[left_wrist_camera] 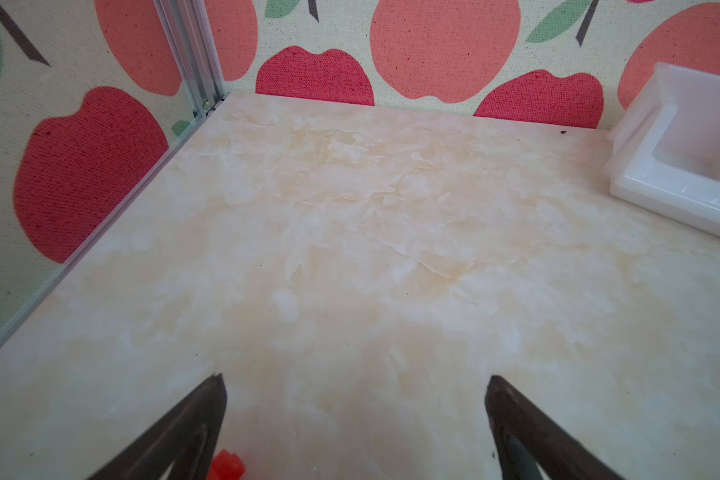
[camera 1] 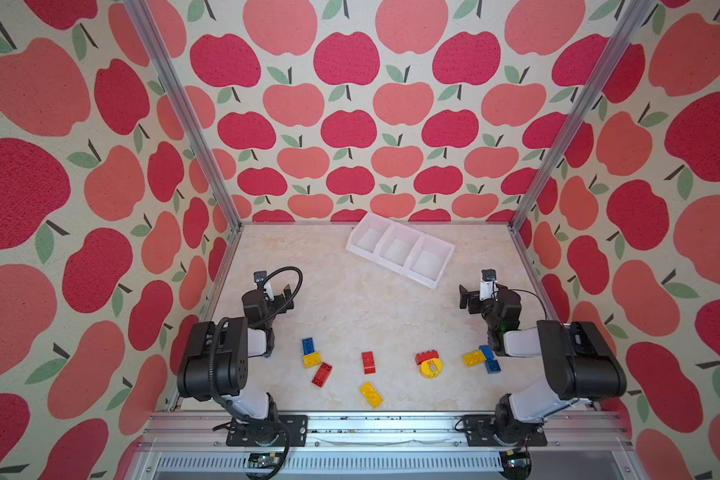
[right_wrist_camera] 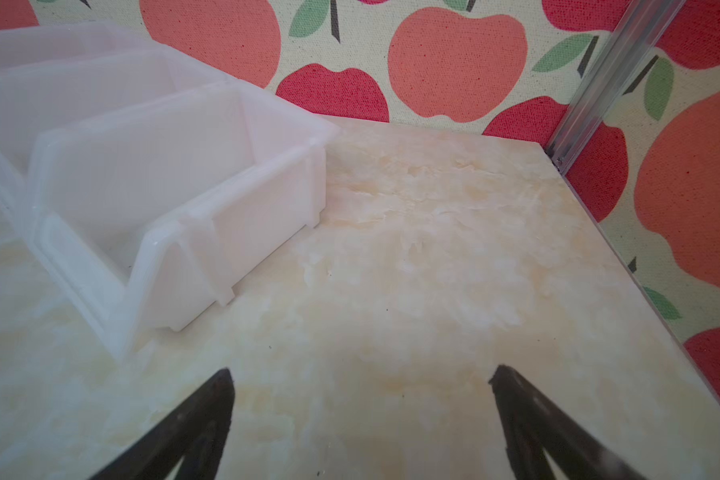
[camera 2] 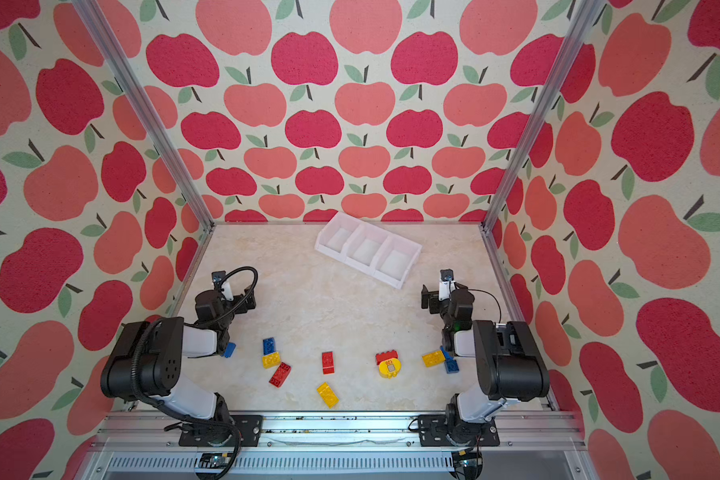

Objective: Sort the legos into containers by color

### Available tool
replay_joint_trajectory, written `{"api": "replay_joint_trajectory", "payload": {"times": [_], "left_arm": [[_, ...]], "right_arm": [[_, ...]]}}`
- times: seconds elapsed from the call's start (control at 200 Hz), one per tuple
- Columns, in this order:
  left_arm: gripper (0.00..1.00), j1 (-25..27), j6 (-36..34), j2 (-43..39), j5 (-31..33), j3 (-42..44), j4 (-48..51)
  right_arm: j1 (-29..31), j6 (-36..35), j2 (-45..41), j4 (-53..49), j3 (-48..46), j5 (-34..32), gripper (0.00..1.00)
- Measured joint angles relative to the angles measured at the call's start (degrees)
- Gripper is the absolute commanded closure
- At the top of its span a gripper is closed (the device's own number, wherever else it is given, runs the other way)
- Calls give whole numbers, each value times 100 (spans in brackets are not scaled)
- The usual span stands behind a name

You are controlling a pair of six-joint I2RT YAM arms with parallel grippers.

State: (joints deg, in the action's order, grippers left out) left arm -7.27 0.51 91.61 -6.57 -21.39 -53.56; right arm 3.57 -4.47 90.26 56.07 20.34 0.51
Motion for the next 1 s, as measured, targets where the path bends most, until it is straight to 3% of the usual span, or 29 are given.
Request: {"api": "replay_joint_trajectory", "payload": {"times": [1.001], "left_arm": [[1, 0, -2, 0, -96, -2, 72]], "right_arm": [[0, 2, -4, -57, 20, -212, 1]]}}
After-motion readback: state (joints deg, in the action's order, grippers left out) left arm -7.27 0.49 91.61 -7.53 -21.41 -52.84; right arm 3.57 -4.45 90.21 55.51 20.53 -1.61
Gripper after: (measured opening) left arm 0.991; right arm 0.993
